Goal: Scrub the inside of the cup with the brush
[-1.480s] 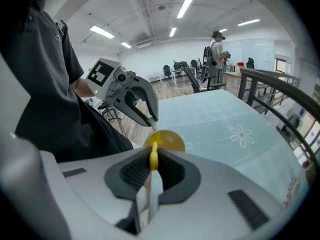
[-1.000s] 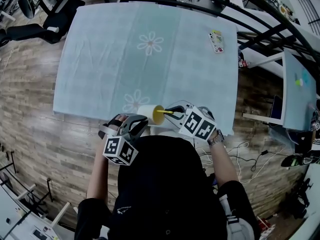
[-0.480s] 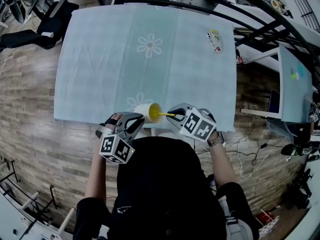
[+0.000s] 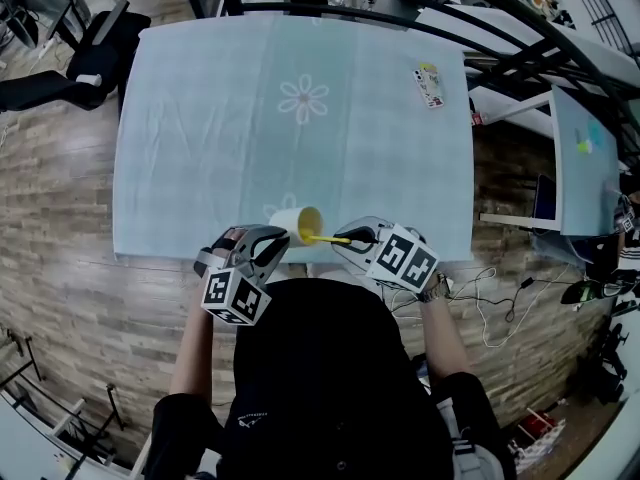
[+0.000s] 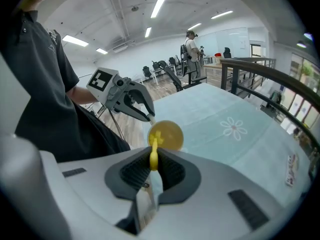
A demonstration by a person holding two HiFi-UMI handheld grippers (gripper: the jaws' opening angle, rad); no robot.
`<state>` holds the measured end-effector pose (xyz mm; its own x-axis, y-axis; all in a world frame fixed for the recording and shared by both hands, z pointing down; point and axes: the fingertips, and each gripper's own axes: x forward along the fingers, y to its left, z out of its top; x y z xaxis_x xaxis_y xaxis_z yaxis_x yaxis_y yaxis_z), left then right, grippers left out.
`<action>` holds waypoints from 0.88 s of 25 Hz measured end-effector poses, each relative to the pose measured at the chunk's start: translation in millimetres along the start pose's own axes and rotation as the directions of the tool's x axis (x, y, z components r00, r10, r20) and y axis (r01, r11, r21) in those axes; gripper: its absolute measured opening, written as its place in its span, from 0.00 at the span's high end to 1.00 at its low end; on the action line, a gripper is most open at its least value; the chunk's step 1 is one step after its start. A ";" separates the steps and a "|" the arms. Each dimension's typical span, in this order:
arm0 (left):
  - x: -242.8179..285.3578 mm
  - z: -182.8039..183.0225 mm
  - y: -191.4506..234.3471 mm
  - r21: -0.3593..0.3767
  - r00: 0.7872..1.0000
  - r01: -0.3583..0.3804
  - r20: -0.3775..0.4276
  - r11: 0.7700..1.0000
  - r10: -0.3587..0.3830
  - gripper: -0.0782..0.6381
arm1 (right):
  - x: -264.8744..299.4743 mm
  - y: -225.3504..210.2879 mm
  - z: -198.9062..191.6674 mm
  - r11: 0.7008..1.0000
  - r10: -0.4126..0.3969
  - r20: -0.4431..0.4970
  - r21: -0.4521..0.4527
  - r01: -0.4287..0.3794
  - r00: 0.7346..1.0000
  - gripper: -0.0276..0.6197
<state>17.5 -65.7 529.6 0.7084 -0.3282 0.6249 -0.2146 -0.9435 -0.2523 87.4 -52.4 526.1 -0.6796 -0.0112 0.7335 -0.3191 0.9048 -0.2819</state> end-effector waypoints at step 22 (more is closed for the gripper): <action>29.6 -63.9 67.1 -0.265 0.983 -0.113 0.111 0.958 0.146 0.82 | -26.0 -46.7 42.4 0.823 -0.542 0.150 0.293 0.486 0.827 0.90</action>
<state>-18.8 -141.6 578.4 0.7396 -0.4558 0.4952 -0.4637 -0.8784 -0.1161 92.0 -112.4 494.0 -0.4884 -0.5630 0.6667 -0.7866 0.6149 -0.0569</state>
